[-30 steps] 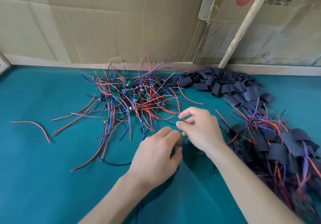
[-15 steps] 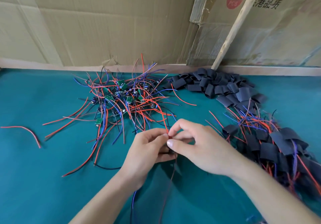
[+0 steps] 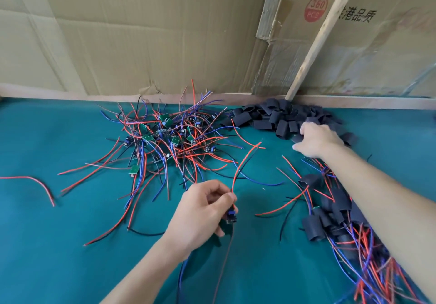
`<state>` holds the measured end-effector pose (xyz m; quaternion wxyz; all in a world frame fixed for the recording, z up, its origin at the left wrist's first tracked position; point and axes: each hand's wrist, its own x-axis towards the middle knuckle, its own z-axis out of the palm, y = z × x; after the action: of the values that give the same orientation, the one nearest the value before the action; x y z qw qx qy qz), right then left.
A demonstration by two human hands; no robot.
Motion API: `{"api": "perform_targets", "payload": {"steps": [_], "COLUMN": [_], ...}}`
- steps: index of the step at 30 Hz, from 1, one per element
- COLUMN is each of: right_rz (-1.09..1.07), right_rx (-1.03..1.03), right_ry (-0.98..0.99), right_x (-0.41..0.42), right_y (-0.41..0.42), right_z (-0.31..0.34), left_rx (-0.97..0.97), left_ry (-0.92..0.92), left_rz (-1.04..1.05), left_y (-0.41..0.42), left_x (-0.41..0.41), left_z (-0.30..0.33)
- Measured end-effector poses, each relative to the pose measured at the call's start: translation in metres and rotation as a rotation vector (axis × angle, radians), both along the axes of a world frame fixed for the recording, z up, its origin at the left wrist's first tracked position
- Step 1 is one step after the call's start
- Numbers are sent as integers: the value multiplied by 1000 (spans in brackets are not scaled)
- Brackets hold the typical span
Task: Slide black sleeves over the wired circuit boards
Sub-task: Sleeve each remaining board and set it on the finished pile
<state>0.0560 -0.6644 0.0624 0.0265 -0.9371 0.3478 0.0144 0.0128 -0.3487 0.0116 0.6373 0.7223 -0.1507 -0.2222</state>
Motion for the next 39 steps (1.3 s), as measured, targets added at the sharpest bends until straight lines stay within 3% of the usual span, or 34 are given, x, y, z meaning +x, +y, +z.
{"api": "perform_targets", "payload": {"steps": [3, 9, 16, 19, 22, 24, 35, 39], "right_rz": [9, 155, 176, 112, 34, 43, -29, -36], "right_rx": [-25, -251, -201, 50, 696, 940, 1393, 1433], "right_ry": [-53, 21, -122, -407, -786, -878, -1107, -1114], "right_x": [4, 6, -2, -11, -27, -35, -53, -56], "right_y": [0, 10, 25, 36, 61, 77, 119, 125], "right_z": [-1, -1, 6, 20, 35, 32, 19, 17], "left_rx": [22, 37, 40, 45, 53, 59, 35, 26], "left_ry": [-16, -11, -10, -15, -20, -23, 4, 7], "left_rz": [-7, -18, -32, -37, -40, -43, -66, -64], "left_y": [1, 3, 3, 3, 3, 4, 3, 4], "left_x": [1, 3, 3, 4, 4, 4, 5, 6], "left_z": [-1, -3, -3, -3, -3, -4, -5, -8]}}
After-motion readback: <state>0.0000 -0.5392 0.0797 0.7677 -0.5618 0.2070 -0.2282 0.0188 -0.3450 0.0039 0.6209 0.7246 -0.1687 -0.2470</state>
